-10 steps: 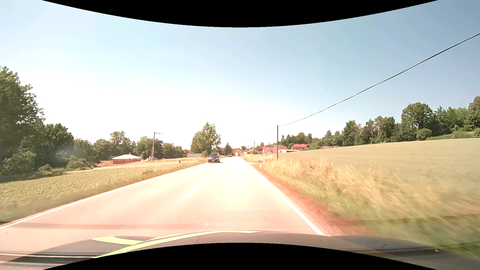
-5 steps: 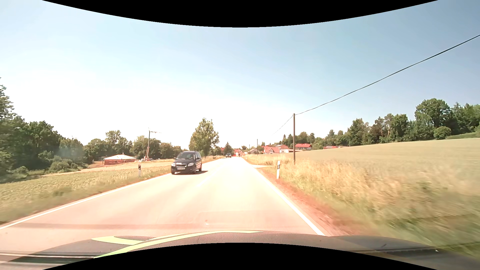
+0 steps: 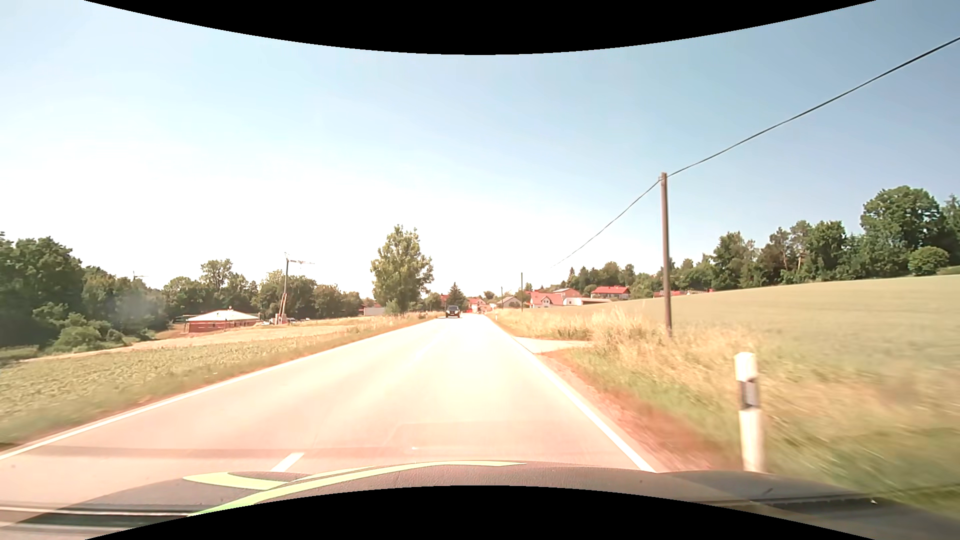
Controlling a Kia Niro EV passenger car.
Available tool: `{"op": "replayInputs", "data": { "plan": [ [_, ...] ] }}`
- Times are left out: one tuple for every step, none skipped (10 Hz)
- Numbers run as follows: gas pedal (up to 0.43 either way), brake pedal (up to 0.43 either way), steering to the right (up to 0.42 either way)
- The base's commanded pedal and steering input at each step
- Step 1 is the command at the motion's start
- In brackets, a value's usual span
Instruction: Follow the waypoints while adhering to traffic rules and regulations
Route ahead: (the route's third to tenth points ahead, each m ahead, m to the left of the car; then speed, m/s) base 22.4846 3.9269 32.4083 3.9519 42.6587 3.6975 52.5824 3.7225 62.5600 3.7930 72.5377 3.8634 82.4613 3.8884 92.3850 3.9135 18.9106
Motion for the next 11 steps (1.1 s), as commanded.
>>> {"op": "replayInputs", "data": {
  "plan": [
    [0.098,0.0,-0.001],
    [0.098,0.0,0.0],
    [0.098,0.0,0.0],
    [0.098,0.0,0.0],
    [0.098,0.0,0.0],
    [0.098,0.0,0.001],
    [0.098,0.0,0.001],
    [0.098,0.0,0.001],
    [0.098,0.0,0.001],
    [0.098,0.0,0.0],
    [0.098,0.0,0.001]
  ]
}}
